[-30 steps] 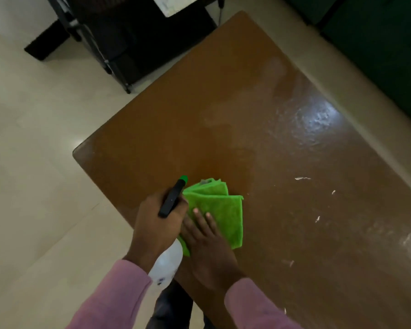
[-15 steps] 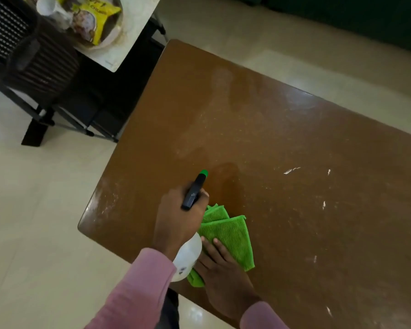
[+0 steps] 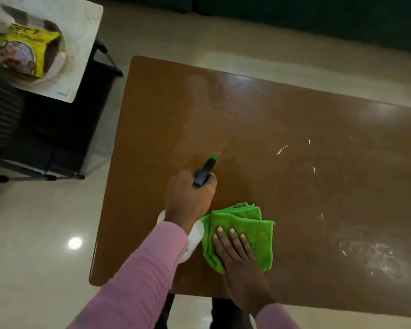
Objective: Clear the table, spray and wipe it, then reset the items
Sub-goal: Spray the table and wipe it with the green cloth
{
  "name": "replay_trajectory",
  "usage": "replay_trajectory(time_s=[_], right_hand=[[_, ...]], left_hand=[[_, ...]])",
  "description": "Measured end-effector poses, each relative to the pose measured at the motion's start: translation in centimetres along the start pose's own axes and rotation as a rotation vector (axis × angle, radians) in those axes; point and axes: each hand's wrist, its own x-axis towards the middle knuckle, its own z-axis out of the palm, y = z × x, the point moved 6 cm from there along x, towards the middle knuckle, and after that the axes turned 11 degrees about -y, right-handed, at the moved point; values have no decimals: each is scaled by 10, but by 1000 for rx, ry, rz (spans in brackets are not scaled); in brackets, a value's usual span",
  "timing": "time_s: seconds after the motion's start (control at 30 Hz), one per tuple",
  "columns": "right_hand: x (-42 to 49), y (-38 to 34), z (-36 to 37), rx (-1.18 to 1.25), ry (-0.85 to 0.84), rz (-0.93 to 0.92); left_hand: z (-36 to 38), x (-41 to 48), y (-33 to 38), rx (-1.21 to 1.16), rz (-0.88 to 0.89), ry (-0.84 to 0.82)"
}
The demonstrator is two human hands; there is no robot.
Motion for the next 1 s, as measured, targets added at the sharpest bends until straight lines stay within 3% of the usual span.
replay_trajectory(time_s=[0.23, 0.3, 0.47, 0.53, 0.63, 0.73, 0.8, 0.93, 1.0], right_hand=[[55, -8, -52, 640, 453, 551], [85, -7, -78, 705, 508, 631], [155, -70, -111, 252, 309, 171], [148, -61, -108, 188, 293, 112], [125, 3, -113, 238, 356, 353], [124, 52, -137, 469, 455, 642], [148, 42, -150, 493, 443, 679], [198, -49, -157, 236, 335, 274], [197, -56, -155, 157, 315, 153]], left_hand=[[-52, -2, -33, -70, 44, 12], [-69, -2, -43, -57, 60, 57], [-94, -7, -48, -80, 132, 190], [-100, -11, -47, -99, 171, 223], [-97, -15, -49, -125, 187, 189], [-94, -14, -48, -126, 219, 171], [-96, -11, -48, -132, 237, 181], [-101, -8, -49, -120, 252, 198], [-102, -9, -48, -120, 267, 193]])
